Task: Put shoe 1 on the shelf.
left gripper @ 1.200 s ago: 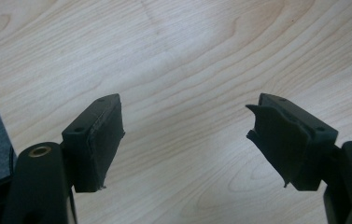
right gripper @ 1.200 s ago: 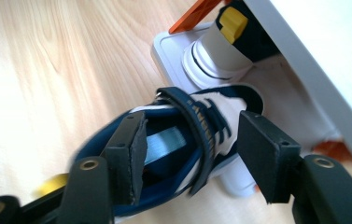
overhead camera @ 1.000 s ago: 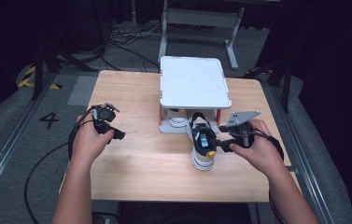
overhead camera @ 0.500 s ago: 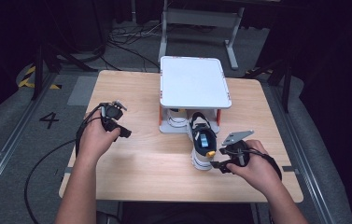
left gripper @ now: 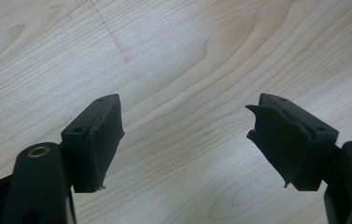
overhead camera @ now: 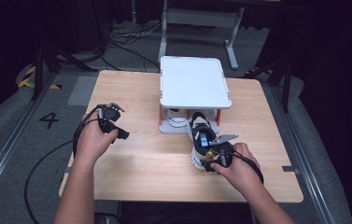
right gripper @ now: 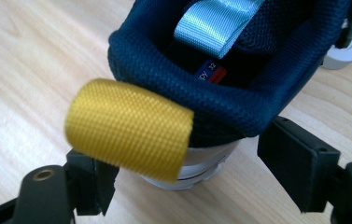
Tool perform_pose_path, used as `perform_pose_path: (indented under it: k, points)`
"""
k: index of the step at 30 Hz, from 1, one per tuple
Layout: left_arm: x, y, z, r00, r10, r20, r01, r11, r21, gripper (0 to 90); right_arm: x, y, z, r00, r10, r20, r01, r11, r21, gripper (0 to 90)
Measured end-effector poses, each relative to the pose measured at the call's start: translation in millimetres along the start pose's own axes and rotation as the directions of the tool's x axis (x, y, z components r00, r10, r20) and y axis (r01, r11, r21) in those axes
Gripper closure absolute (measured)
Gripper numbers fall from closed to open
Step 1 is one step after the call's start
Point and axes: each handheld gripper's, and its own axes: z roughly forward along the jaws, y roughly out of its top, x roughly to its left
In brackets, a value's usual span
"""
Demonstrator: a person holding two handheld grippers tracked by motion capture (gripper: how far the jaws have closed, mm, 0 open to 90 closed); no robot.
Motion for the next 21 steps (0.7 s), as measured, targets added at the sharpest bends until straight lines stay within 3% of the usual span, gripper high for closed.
perform_pose_path:
  k: [4,8,11,17,21]
  points:
    - [0.8,-0.9,-0.2,1.0,-0.001,-0.006,0.001,1.0,0.002,24.7,-3.8,2.4,-0.5,0.9993,0.023,0.028,-0.022,0.999,-0.034,25.7]
    - [-0.2,-0.8,1.7,1.0,-0.001,-0.001,0.001,1.0,0.009,24.7,-12.7,11.5,-5.4,0.9952,0.095,0.023,-0.093,0.993,-0.07,24.8]
    - [-1.0,0.0,2.6,1.0,0.007,-0.003,-0.007,0.9999,0.01,24.6,-19.8,17.0,-4.3,0.9931,0.105,0.053,-0.097,0.987,-0.131,25.4]
    - [-0.7,-0.3,3.5,1.0,0.003,-0.002,-0.003,0.9999,0.011,24.5,-29.1,29.1,8.4,0.9853,0.157,0.068,-0.143,0.974,-0.173,26.6]
    - [0.2,-1.2,3.0,1.0,0.003,0.001,-0.003,0.9999,0.012,24.5,-34.3,39.9,20.9,0.9836,0.16,0.083,-0.141,0.97,-0.2,26.4]
